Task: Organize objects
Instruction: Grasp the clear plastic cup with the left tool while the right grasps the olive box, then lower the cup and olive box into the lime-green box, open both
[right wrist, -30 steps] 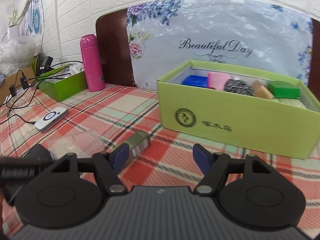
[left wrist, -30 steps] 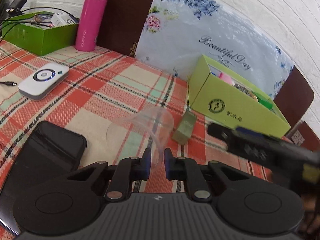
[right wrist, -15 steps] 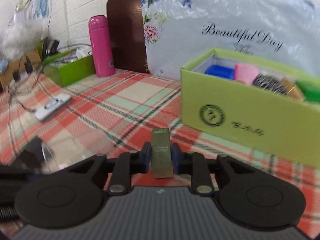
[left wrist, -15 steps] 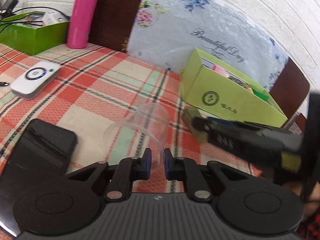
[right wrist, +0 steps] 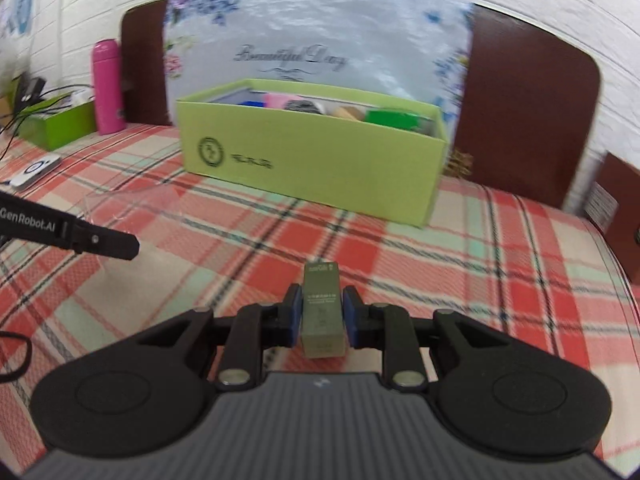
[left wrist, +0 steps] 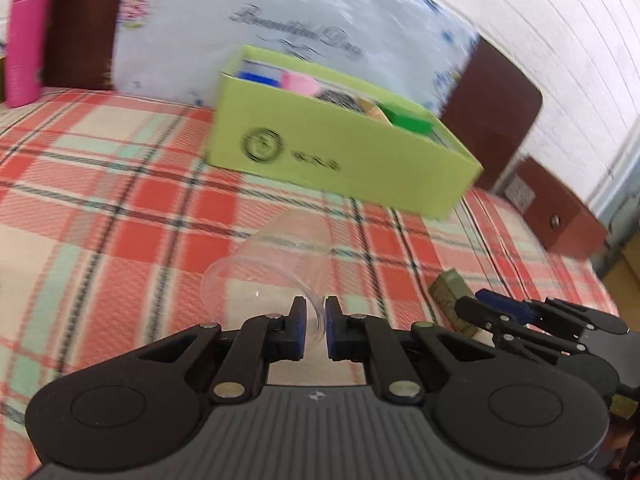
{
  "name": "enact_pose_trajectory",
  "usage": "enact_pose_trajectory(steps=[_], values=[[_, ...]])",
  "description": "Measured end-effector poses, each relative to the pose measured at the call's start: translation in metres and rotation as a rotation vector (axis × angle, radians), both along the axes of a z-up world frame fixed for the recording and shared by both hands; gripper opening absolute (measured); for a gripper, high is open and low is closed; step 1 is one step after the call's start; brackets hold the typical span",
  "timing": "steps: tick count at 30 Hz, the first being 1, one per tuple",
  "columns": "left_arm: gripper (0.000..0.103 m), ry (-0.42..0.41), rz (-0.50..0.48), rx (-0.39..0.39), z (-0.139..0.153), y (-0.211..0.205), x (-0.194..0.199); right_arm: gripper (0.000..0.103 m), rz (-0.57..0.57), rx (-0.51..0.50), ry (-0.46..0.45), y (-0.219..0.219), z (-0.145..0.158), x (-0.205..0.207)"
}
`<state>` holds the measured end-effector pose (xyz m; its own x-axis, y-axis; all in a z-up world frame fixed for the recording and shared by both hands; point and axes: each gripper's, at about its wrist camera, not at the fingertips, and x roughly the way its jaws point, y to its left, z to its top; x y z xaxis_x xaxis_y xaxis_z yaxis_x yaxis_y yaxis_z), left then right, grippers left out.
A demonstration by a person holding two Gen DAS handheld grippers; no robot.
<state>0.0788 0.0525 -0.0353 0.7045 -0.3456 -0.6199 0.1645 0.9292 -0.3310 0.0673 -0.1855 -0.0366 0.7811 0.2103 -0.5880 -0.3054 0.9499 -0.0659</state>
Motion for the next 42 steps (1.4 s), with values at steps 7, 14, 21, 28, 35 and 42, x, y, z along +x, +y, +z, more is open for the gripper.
enact_pose_trajectory(steps=[7, 14, 21, 28, 35, 42], values=[[0.025, -0.001, 0.073, -0.005, -0.001, -0.004, 0.006, 0.032, -0.026, 0.026, 0.006, -0.01, -0.01, -0.006], [0.028, 0.012, 0.087, -0.011, -0.002, -0.005, 0.02, 0.032, -0.02, 0.047, 0.023, -0.012, -0.017, -0.002], [0.007, -0.01, 0.023, 0.013, 0.007, -0.015, 0.023, 0.022, 0.021, 0.078, 0.033, -0.01, -0.012, -0.003], [0.007, -0.141, -0.01, 0.005, 0.054, -0.016, 0.033, 0.022, 0.071, 0.131, -0.062, -0.005, 0.023, 0.008], [0.007, -0.235, -0.026, -0.011, 0.1, -0.017, 0.078, 0.022, 0.1, 0.115, -0.192, 0.007, 0.061, 0.04], [0.007, -0.168, 0.031, -0.015, 0.102, -0.004, 0.157, 0.022, 0.078, 0.114, -0.251, 0.023, 0.078, 0.107]])
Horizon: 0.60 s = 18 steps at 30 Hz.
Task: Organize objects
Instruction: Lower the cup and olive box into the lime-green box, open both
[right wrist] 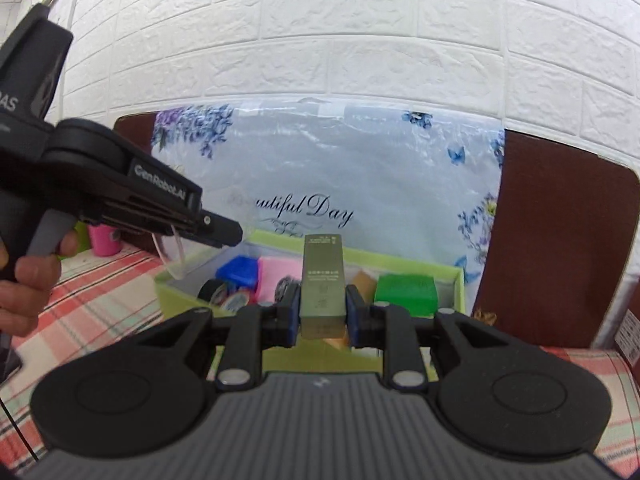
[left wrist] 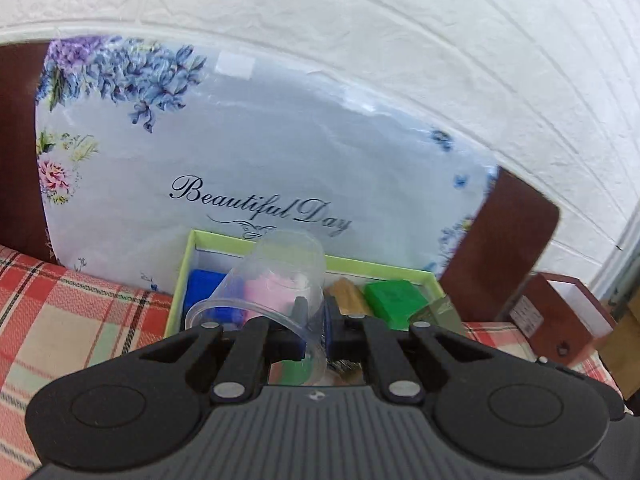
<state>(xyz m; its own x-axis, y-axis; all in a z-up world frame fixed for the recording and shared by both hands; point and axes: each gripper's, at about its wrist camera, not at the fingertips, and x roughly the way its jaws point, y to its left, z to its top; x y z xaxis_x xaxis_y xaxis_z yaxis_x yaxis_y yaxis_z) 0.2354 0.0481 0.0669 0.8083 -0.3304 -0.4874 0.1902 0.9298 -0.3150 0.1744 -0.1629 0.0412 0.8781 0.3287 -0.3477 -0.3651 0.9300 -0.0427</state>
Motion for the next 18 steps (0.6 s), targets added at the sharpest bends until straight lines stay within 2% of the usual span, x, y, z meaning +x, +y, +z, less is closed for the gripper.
enact_pose_trajectory(steps=[4, 9, 10, 11, 12, 13, 14, 16, 18], values=[[0.007, 0.038, -0.002, 0.007, -0.008, 0.003, 0.026, 0.022, -0.008, -0.022, 0.009, 0.014, -0.005, 0.044], [0.007, 0.04, -0.009, 0.024, -0.014, 0.005, 0.042, 0.023, -0.012, -0.023, 0.01, 0.03, -0.015, 0.088], [0.011, 0.038, -0.011, 0.025, -0.017, 0.005, 0.044, 0.023, 0.002, -0.023, 0.02, 0.034, -0.019, 0.095], [0.032, 0.049, -0.017, 0.018, -0.02, 0.006, 0.045, 0.031, 0.019, -0.028, 0.039, 0.037, -0.023, 0.1], [0.047, 0.071, -0.02, 0.01, -0.024, 0.008, 0.045, 0.042, 0.021, -0.04, 0.052, 0.039, -0.027, 0.102], [0.071, 0.079, -0.001, 0.006, -0.025, 0.01, 0.041, 0.064, 0.011, -0.057, 0.048, 0.04, -0.03, 0.1], [0.078, 0.061, 0.022, 0.005, -0.026, 0.012, 0.033, 0.069, -0.008, -0.071, 0.019, 0.039, -0.033, 0.094], [0.078, 0.022, 0.006, 0.01, -0.026, 0.014, 0.019, 0.078, -0.016, -0.102, -0.019, 0.036, -0.036, 0.083], [0.078, 0.019, -0.004, 0.007, -0.024, 0.015, 0.006, 0.085, -0.026, -0.104, -0.033, 0.03, -0.037, 0.073]])
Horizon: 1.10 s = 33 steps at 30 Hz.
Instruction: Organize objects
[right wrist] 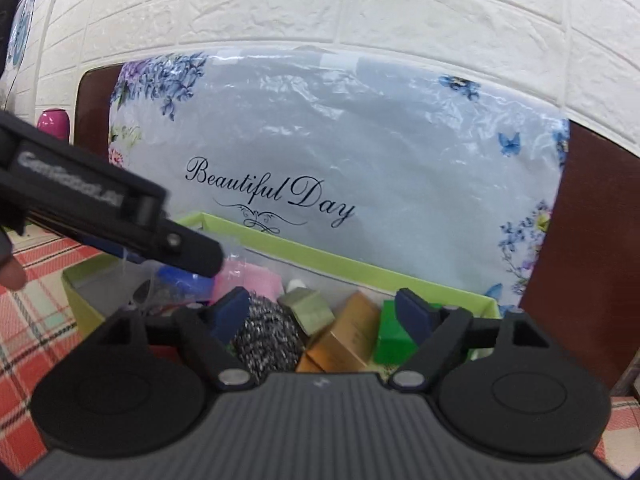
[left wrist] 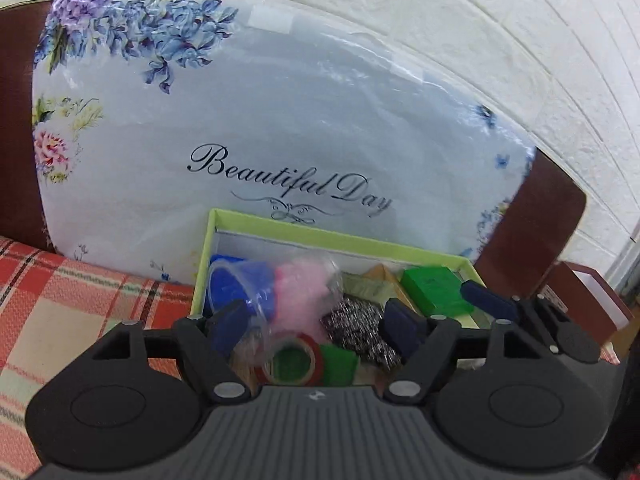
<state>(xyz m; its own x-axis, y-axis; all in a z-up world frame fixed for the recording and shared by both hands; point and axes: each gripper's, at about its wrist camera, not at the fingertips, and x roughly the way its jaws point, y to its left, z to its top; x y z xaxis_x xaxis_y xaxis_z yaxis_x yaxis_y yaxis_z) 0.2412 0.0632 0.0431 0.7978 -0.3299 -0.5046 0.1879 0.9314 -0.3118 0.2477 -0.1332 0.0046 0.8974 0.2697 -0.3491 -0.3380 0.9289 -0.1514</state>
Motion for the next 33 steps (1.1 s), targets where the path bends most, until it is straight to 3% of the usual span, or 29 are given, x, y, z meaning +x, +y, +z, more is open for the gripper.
enact_pose_trajectory(steps=[2, 7, 9, 14, 17, 22, 27, 33], values=[[0.079, -0.016, -0.01, -0.005, 0.001, 0.001, -0.012, 0.095, -0.014, 0.007, -0.014, -0.007, 0.001, -0.009], [0.08, -0.036, 0.025, 0.02, 0.007, 0.001, -0.042, 0.103, -0.048, 0.028, -0.004, -0.015, 0.008, -0.028], [0.081, -0.057, 0.042, 0.025, 0.011, 0.0, -0.059, 0.103, -0.06, 0.042, 0.005, -0.021, 0.013, -0.041], [0.1, -0.101, 0.123, 0.133, 0.013, -0.021, -0.106, 0.103, -0.112, 0.041, 0.066, -0.04, 0.02, -0.081], [0.1, -0.071, 0.174, 0.207, 0.003, -0.04, -0.126, 0.103, -0.137, 0.045, 0.12, -0.055, 0.017, -0.108], [0.1, 0.033, 0.18, 0.23, -0.021, -0.057, -0.147, 0.103, -0.194, 0.064, 0.21, -0.074, 0.002, -0.15], [0.1, 0.015, 0.193, 0.401, -0.029, -0.078, -0.168, 0.103, -0.236, 0.136, 0.276, -0.088, -0.008, -0.174], [0.1, 0.019, 0.202, 0.391, -0.027, -0.078, -0.179, 0.103, -0.272, 0.163, 0.245, -0.093, 0.0, -0.188]])
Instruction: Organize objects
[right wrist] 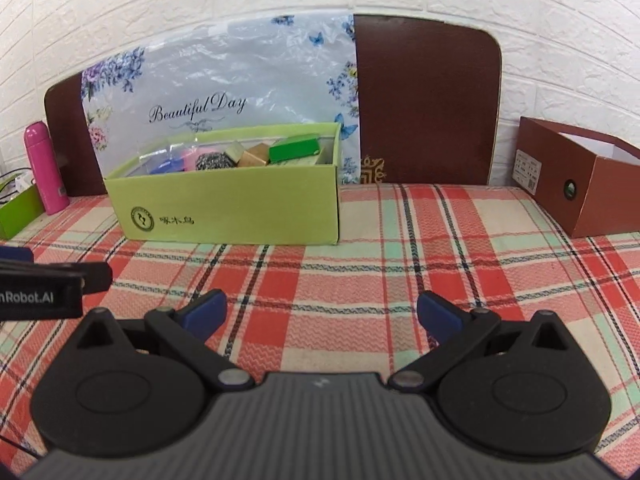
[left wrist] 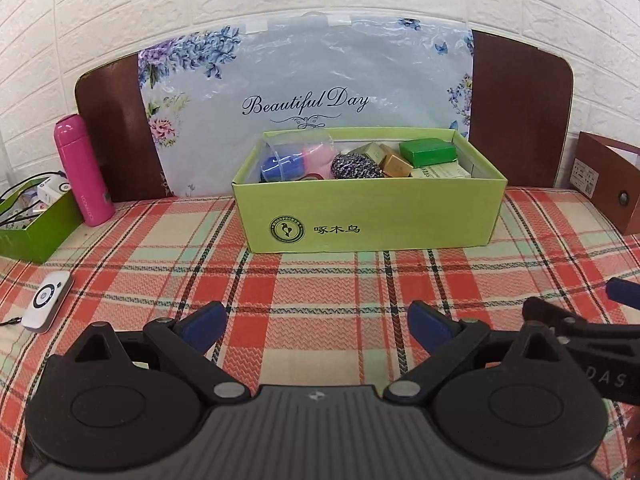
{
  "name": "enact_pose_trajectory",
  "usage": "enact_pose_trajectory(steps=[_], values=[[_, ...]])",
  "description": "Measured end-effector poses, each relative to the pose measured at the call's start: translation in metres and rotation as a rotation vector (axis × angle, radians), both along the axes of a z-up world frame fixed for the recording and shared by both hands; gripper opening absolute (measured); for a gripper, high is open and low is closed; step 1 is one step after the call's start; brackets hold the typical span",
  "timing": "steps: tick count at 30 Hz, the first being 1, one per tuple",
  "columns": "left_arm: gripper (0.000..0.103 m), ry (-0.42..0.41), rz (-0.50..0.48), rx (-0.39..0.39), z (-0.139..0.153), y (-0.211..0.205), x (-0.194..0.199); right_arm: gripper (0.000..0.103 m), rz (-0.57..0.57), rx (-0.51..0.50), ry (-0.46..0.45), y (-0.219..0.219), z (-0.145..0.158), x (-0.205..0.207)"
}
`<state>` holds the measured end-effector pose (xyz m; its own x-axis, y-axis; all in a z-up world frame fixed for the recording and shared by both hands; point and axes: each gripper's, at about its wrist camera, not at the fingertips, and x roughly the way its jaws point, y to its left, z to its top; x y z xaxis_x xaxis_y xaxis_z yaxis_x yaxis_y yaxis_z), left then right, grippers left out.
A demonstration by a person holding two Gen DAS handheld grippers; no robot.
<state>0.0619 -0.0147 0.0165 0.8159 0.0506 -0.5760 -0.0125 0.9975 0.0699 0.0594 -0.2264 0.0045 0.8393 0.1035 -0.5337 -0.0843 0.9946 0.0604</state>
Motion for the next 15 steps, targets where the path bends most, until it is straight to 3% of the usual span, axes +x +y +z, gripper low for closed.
enact_pose_trajectory(steps=[15], values=[[0.1, -0.008, 0.034, -0.055, -0.002, 0.012, -0.002, 0.103, 0.024, 0.006, 0.002, 0.006, 0.0, -0.004]])
